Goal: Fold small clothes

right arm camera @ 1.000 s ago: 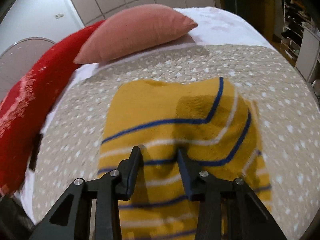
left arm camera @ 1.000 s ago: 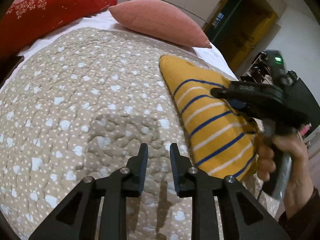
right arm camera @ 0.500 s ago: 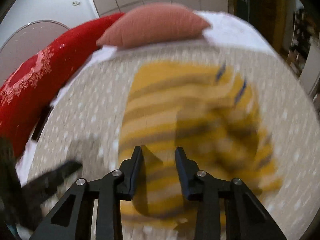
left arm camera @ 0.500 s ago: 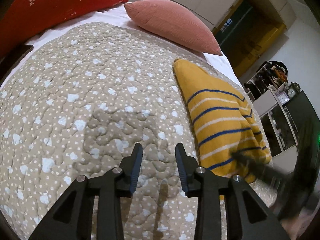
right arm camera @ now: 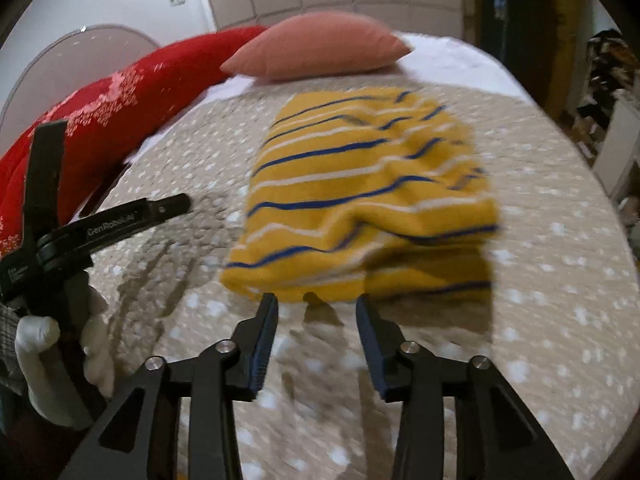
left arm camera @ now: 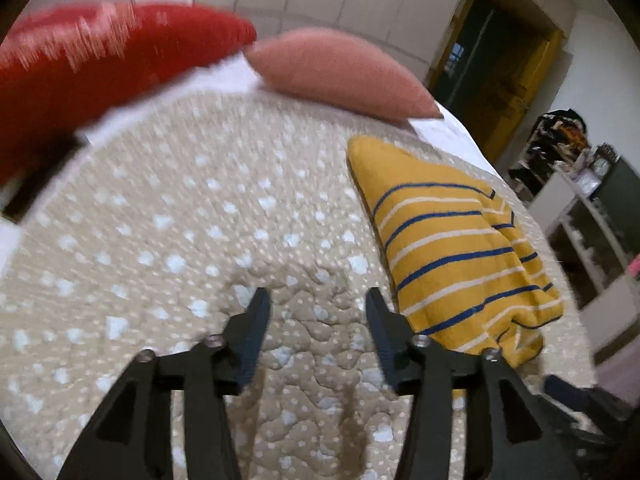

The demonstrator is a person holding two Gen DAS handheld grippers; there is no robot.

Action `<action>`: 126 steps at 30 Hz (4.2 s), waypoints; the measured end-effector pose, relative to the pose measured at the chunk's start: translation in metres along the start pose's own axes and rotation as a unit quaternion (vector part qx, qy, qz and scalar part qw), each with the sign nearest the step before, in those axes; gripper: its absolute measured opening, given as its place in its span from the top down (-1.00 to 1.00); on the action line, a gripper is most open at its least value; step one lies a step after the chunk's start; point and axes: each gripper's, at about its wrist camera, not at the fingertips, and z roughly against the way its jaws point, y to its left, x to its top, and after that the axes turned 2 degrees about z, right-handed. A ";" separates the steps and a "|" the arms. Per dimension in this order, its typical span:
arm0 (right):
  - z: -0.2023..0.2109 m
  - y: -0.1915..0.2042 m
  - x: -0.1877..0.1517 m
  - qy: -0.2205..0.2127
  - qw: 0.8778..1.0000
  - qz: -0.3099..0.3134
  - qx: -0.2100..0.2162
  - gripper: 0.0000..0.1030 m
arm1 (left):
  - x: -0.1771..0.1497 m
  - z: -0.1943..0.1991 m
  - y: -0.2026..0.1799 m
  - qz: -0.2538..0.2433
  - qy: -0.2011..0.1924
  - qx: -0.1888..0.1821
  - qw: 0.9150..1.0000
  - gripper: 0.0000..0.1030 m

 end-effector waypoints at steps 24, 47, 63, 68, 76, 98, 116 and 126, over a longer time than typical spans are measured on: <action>0.091 -0.092 -0.091 -0.100 0.986 -0.127 -0.042 -0.26 | -0.065 0.146 -0.104 -0.057 -0.103 0.050 0.992 -1.00; 0.084 -0.064 -0.076 -0.088 0.989 -0.077 -0.088 -0.46 | -0.095 0.111 -0.083 -0.055 0.008 0.052 0.997 -1.00; 0.038 -0.055 -0.069 -0.059 0.990 -0.076 -0.100 -0.47 | -0.108 0.060 -0.052 -0.028 0.066 0.046 0.996 -1.00; 0.029 -0.049 -0.066 -0.048 0.991 -0.068 -0.106 -0.47 | -0.106 0.055 -0.042 -0.016 0.072 0.038 0.997 -1.00; 0.020 -0.042 -0.064 -0.044 0.991 -0.056 -0.111 -0.48 | -0.105 0.049 -0.031 -0.002 0.078 0.039 0.996 -1.00; 0.014 -0.053 -0.068 -0.043 0.990 -0.074 -0.110 -0.50 | -0.110 0.039 -0.035 -0.023 0.082 0.060 0.995 -1.00; 0.006 -0.051 -0.070 -0.035 0.991 -0.070 -0.109 -0.61 | -0.112 0.034 -0.034 -0.028 0.087 0.064 0.994 -1.00; 0.004 -0.051 -0.072 -0.035 0.991 -0.069 -0.110 -0.66 | -0.113 0.032 -0.033 -0.029 0.087 0.067 0.994 -1.00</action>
